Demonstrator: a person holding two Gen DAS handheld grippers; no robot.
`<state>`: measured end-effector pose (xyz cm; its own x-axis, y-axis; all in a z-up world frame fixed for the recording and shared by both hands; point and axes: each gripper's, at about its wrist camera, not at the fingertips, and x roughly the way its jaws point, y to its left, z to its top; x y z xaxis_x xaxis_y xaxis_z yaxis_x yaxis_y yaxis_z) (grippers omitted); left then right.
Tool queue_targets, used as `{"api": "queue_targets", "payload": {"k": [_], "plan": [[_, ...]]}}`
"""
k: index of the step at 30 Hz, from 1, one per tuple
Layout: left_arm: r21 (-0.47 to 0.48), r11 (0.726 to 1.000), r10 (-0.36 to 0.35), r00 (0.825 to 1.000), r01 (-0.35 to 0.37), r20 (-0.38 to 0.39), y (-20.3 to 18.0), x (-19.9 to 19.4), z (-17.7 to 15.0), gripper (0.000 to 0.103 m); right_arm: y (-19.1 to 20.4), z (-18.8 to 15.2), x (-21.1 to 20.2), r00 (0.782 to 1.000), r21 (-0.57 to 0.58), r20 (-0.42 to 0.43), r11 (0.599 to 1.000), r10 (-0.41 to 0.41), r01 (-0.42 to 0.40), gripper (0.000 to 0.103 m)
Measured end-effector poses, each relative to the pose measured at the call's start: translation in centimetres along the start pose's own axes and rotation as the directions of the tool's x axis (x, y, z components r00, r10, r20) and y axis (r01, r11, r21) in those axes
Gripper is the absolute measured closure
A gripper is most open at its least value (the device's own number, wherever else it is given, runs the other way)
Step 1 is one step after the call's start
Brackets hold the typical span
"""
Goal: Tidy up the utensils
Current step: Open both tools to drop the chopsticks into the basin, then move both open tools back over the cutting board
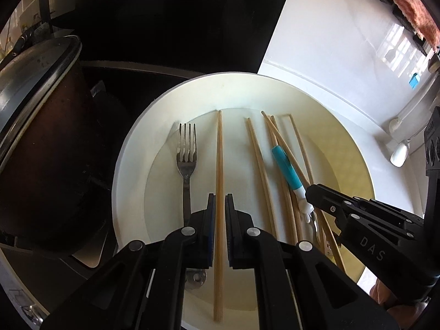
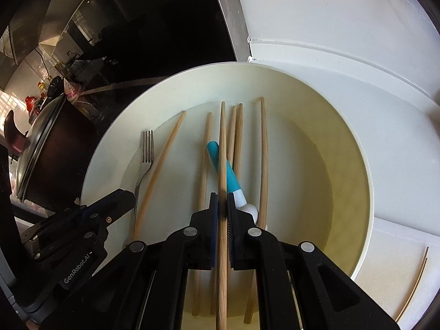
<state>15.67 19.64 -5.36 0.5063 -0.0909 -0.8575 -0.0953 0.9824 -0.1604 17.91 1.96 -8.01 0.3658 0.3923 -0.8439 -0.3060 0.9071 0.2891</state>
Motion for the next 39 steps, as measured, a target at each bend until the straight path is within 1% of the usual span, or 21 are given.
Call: {"api": "queue_targets", "payload": {"k": [1, 2, 3, 4, 5, 6, 8, 10, 12, 13, 15, 16, 18, 19, 21, 23, 26, 32, 33, 39], "plan": [[-0.001, 1.000, -0.002, 1.000, 0.002, -0.003, 0.0, 0.0, 0.0, 0.093, 0.0, 0.0, 0.0, 1.000, -0.001, -0.002, 1.000, 0.000, 0.000, 0.097], [-0.005, 1.000, -0.004, 1.000, 0.004, -0.007, 0.0, 0.0, 0.0, 0.084, 0.0, -0.1, 0.0, 1.000, -0.002, -0.002, 1.000, 0.000, 0.000, 0.097], [-0.010, 1.000, -0.004, 1.000, 0.004, -0.011, 0.1, 0.0, 0.0, 0.070, 0.0, -0.1, 0.0, 1.000, -0.003, 0.000, 1.000, -0.002, 0.002, 0.096], [-0.013, 1.000, 0.003, 1.000, -0.003, -0.008, 0.1, -0.1, 0.0, 0.063, 0.0, -0.1, -0.1, 1.000, -0.004, 0.002, 1.000, -0.005, 0.005, 0.096], [-0.015, 1.000, 0.013, 1.000, -0.013, -0.001, 0.2, -0.3, -0.1, 0.053, 0.0, -0.1, -0.3, 1.000, -0.006, 0.006, 1.000, -0.008, 0.008, 0.096], [-0.018, 1.000, 0.019, 1.000, -0.019, 0.010, 0.2, -0.5, -0.1, 0.050, 0.1, -0.1, -0.4, 1.000, -0.010, 0.011, 1.000, -0.012, 0.012, 0.096], [-0.018, 1.000, 0.023, 1.000, -0.023, 0.015, 0.3, -0.8, -0.1, 0.049, 0.2, -0.2, -0.9, 0.999, -0.019, 0.022, 0.999, -0.028, 0.029, 0.094], [-0.017, 0.999, 0.031, 0.999, -0.030, 0.022, 0.4, -1.2, -0.1, 0.047, 0.0, -0.2, -1.4, 0.999, -0.017, 0.034, 0.999, -0.034, 0.035, 0.088], [-0.018, 0.999, 0.039, 0.999, -0.039, 0.035, 0.5, -1.7, -0.1, 0.040, -0.1, -0.3, -1.9, 0.998, -0.012, 0.045, 0.999, -0.039, 0.040, 0.082], [-0.018, 0.999, 0.046, 0.998, -0.046, 0.040, 0.5, -1.9, -0.2, 0.038, -0.2, -0.5, -2.2, 0.998, -0.012, 0.050, 0.999, -0.044, 0.044, 0.081], [-0.020, 0.998, 0.057, 0.997, -0.056, 0.048, 0.6, -2.4, -0.3, 0.030, -0.3, -0.7, -2.9, 0.997, -0.010, 0.060, 0.999, -0.049, 0.050, 0.079], [-0.022, 0.998, 0.057, 0.997, -0.056, 0.053, 0.6, -2.7, -0.3, 0.030, -0.3, -0.8, -3.3, 0.997, -0.005, 0.066, 0.999, -0.051, 0.051, 0.077], [-0.022, 0.998, 0.057, 0.996, -0.056, 0.063, 0.8, -3.4, -0.3, 0.027, -0.5, -1.2, -4.2, 0.995, 0.005, 0.081, 0.999, -0.052, 0.051, 0.068], [-0.018, 0.998, 0.060, 0.996, -0.059, 0.069, 0.7, -3.7, -0.4, 0.025, -0.4, -1.4, -4.6, 0.995, 0.007, 0.089, 0.999, -0.054, 0.054, 0.067], [-0.006, 0.998, 0.066, 0.995, -0.066, 0.080, 0.7, -4.3, -0.6, 0.018, -0.4, -1.8, -5.4, 0.993, 0.007, 0.102, 0.998, -0.061, 0.061, 0.063], [0.002, 0.998, 0.067, 0.994, -0.067, 0.085, 0.6, -4.8, -0.8, 0.014, -0.3, -2.4, -6.1, 0.991, 0.009, 0.114, 0.998, -0.069, 0.068, 0.059], [0.005, 0.998, 0.060, 0.995, -0.061, 0.080, 0.6, -5.4, -1.0, 0.008, -0.4, -3.4, -7.1, 0.989, 0.021, 0.126, 0.997, -0.073, 0.071, 0.056], [-0.014, 1.000, 0.008, 0.999, -0.007, 0.036, 1.0, -6.2, -1.9, 0.008, -0.7, -5.7, -8.5, 0.984, 0.074, 0.148, 0.994, -0.097, 0.086, 0.052], [-0.014, 1.000, 0.001, 0.999, 0.000, 0.038, 1.0, -6.5, -2.1, 0.008, -0.7, -6.1, -8.8, 0.983, 0.083, 0.152, 0.993, -0.100, 0.088, 0.050], [0.013, 0.999, -0.042, 0.996, 0.041, 0.075, 0.0, -8.0, -3.2, 0.006, -1.5, -8.8, -10.7, 0.973, 0.136, 0.188, 0.985, -0.134, 0.109, 0.047]]}}
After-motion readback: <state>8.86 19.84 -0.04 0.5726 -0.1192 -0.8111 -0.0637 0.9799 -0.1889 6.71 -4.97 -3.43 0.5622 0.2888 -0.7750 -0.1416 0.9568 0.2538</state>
